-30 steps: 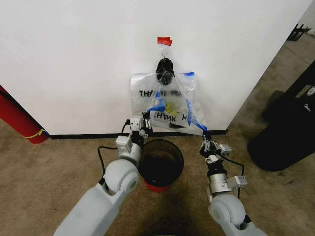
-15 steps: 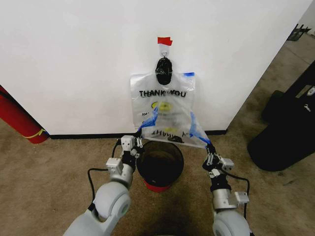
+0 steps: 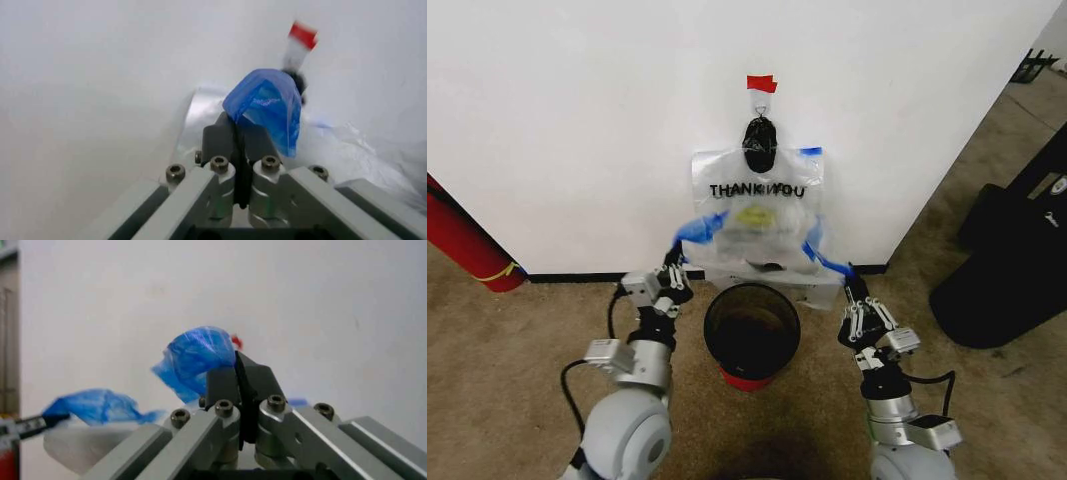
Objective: Pick up the garbage bag from the wall and place it over the trash bin.
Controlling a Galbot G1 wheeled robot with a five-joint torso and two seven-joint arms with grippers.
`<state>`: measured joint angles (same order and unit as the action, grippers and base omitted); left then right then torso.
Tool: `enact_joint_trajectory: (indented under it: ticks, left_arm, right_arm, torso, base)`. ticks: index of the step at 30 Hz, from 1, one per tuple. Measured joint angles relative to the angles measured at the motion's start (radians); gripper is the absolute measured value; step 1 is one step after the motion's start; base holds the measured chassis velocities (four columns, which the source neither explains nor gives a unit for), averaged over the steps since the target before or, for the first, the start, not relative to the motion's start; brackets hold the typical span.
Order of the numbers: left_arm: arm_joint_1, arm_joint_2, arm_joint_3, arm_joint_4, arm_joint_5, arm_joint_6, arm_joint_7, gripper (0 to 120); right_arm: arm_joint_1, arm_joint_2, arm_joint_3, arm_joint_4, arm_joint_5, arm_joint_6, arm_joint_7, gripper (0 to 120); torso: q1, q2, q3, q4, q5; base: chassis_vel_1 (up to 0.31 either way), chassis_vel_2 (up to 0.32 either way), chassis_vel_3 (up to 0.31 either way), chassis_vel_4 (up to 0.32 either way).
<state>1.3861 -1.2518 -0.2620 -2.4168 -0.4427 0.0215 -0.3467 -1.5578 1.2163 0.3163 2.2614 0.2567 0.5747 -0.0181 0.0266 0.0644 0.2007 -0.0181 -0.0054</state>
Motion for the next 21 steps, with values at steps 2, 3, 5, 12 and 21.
enact_joint_trajectory:
  ticks: [2, 3, 5, 12, 21]
  left_arm:
    - [0.012, 0.001, -0.009, -0.035, -0.004, 0.012, 0.002, 0]
    - [0.017, 0.002, -0.014, -0.048, -0.008, 0.02, 0.002, 0]
    - [0.021, 0.003, -0.02, -0.059, -0.015, 0.028, 0.002, 0]
    - [0.019, 0.005, -0.038, -0.044, -0.029, 0.037, 0.003, 0]
    - [0.015, 0.004, -0.035, 0.065, -0.009, 0.01, -0.012, 0]
  right_arm:
    - [-0.002, 0.002, -0.003, 0.034, 0.01, -0.011, -0.007, 0]
    - [-0.002, 0.003, -0.005, 0.042, 0.014, -0.015, -0.008, 0]
    - [0.0, 0.004, -0.007, 0.045, 0.018, -0.018, -0.012, 0]
    - [0.015, 0.014, -0.021, -0.016, 0.036, -0.019, -0.019, 0]
    - [0.046, 0.041, -0.046, -0.164, 0.038, -0.012, -0.018, 0]
  torso:
    - [0.0, 0.0, 0.0, 0.0, 0.0]
    - [0.0, 0.0, 0.0, 0.0, 0.0]
    - [0.0, 0.0, 0.0, 0.0, 0.0]
    - [0.0, 0.0, 0.0, 0.0, 0.0001]
    - [0.0, 0.0, 0.0, 0.0, 0.0001]
  base:
    - [0.0, 0.0, 0.0, 0.0]
    - [0.0, 0.0, 0.0, 0.0]
    - [0.0, 0.0, 0.0, 0.0]
    - [0.0, 0.0, 0.0, 0.0]
    - [0.0, 0.0, 0.0, 0.0]
